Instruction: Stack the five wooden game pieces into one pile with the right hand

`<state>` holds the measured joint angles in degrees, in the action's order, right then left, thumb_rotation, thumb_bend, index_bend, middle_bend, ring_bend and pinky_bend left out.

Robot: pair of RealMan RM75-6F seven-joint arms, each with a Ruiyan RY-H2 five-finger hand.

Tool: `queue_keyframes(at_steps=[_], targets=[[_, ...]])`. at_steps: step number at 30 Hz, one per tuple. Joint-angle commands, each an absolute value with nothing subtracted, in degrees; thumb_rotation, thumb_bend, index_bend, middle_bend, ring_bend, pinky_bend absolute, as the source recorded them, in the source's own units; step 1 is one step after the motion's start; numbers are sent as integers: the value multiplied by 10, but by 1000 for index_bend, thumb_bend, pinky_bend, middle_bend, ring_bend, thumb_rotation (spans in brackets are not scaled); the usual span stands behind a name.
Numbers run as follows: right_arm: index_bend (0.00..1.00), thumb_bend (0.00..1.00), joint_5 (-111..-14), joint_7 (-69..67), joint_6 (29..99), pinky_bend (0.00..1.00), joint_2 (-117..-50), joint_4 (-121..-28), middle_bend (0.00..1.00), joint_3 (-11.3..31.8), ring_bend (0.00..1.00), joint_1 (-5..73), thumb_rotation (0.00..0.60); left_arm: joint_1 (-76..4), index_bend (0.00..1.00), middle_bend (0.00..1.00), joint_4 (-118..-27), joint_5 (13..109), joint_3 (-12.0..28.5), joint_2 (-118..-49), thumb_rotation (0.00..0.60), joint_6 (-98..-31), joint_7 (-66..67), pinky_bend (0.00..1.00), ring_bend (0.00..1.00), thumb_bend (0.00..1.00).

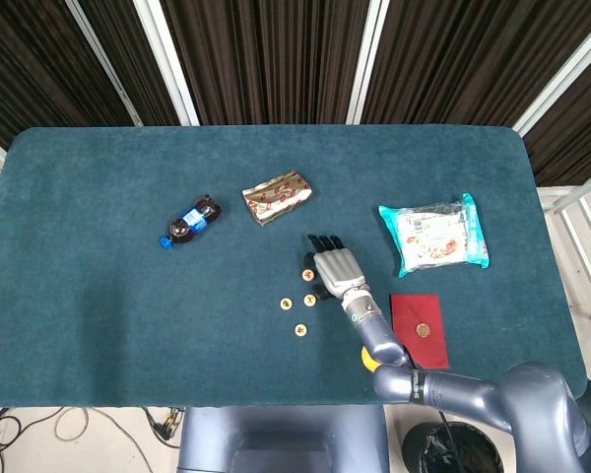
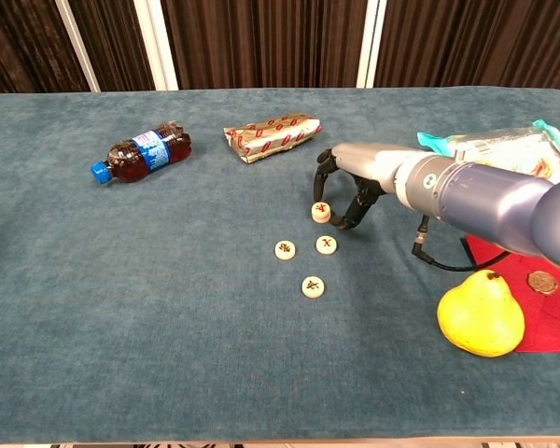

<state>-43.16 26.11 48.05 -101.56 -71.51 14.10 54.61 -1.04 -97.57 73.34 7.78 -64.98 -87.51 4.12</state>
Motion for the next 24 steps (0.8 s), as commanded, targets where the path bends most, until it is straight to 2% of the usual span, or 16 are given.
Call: queue_keyframes(at_steps=[1,8,14,20,24], targets=[[340,439,-432,261,487,0,-1006,-726,0,145,0,544,600,-11,99,0,-976,733,78,-650,600,-875,42,0,0,591],[305,438,-456,252,515,0,-959,-806,0,143,0,523,600,-10,99,0,-977,733,78,-650,600,-876,42,0,0,591],[304,439,-529,233,557,0,-920,-885,0,109,0,485,600,-10,99,0,-978,733,78,-651,600,-876,44,0,0,591],[304,438,-632,209,609,0,-928,-893,0,61,0,448,600,-9,99,0,-979,732,78,-651,600,-877,44,0,0,591],[304,438,-687,182,628,0,-947,-864,0,36,0,430,600,-9,99,0,-980,731,78,-651,600,-877,44,0,0,591]])
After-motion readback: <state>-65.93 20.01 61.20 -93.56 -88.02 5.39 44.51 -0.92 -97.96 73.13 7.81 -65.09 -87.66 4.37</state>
